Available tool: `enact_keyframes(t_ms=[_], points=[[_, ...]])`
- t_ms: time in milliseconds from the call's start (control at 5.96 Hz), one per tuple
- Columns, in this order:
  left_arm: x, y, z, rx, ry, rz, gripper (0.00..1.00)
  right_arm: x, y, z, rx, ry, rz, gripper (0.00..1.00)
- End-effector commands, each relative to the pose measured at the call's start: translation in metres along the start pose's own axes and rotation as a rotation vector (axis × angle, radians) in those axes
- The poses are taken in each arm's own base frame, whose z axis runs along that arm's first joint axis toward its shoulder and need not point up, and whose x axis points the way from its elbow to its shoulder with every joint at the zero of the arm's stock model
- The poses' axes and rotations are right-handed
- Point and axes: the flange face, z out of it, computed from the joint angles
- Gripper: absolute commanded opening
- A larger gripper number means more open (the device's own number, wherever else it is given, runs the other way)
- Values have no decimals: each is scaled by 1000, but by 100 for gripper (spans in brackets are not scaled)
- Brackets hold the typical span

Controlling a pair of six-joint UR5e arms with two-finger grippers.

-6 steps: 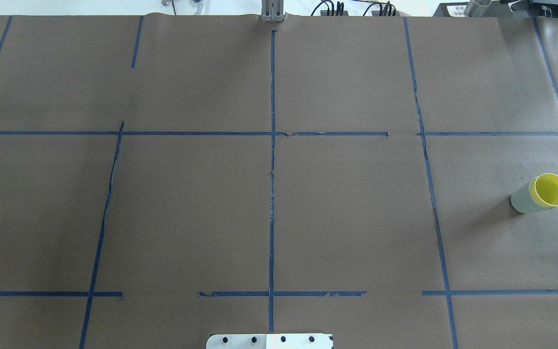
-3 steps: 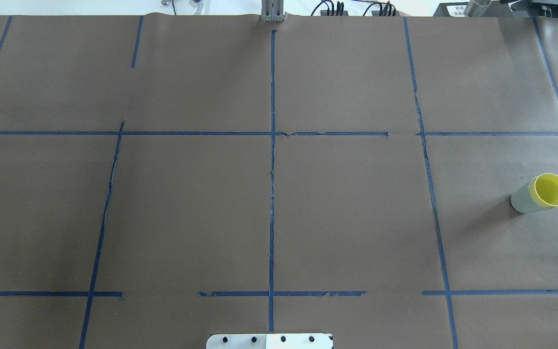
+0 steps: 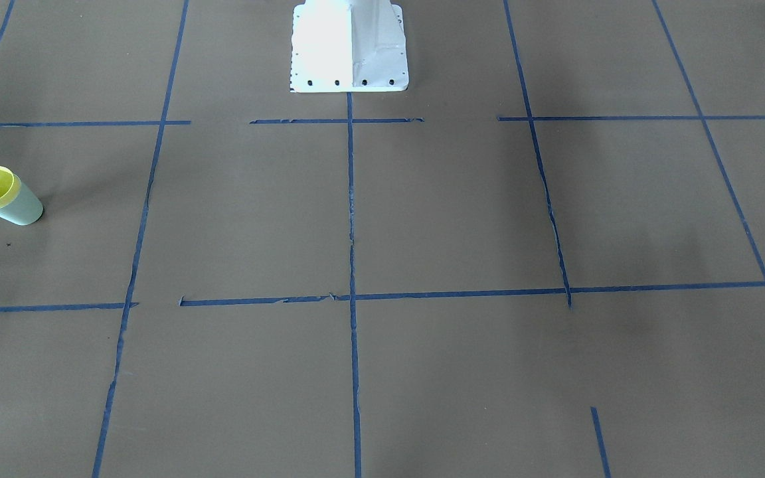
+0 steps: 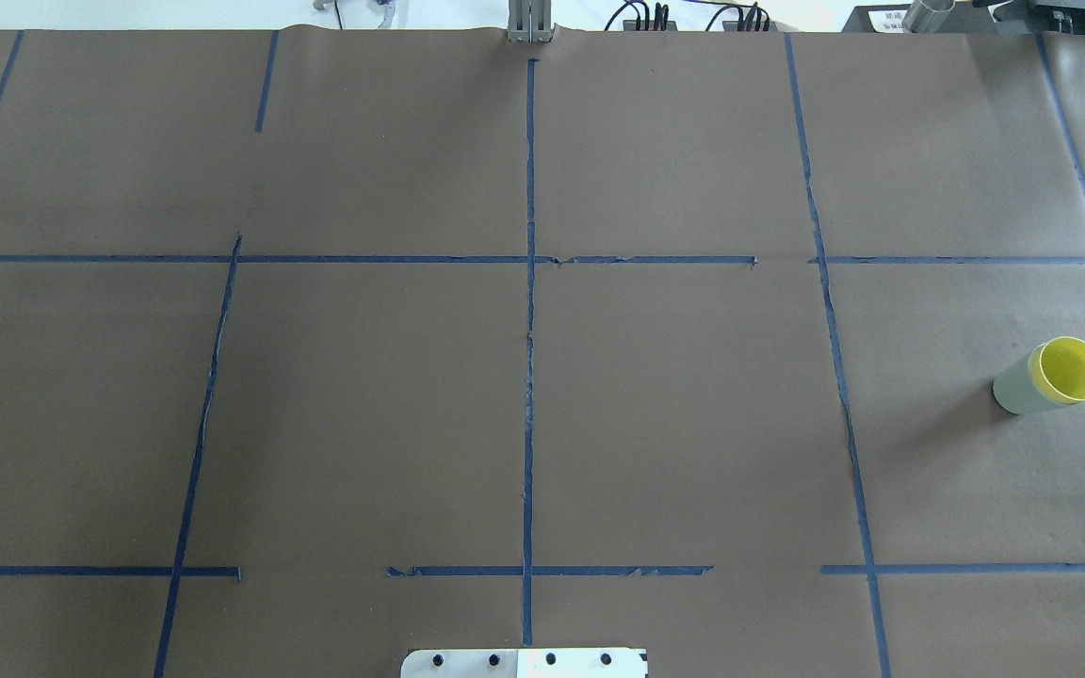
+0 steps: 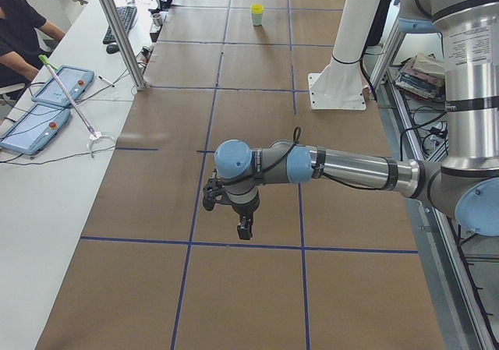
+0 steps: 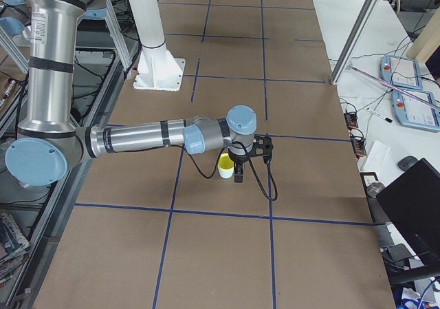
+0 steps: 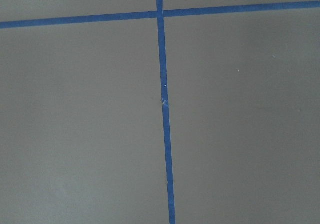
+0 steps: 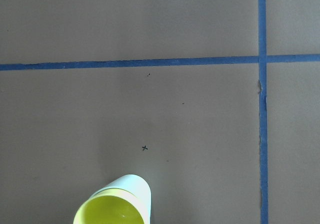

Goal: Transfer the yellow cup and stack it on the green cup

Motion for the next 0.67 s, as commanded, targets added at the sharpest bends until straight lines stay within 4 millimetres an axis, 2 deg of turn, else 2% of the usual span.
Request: enact_keyframes(t_ms=[0, 336, 504], points=[[-7, 6, 8, -21, 4, 3, 100, 5, 5, 0, -34, -9, 22, 100], [-10, 7, 11, -27, 4, -3, 100, 38, 11, -7, -79, 11, -81, 100], [-13, 7, 14, -30, 6, -5, 100, 46, 14, -9, -80, 27, -81, 100]])
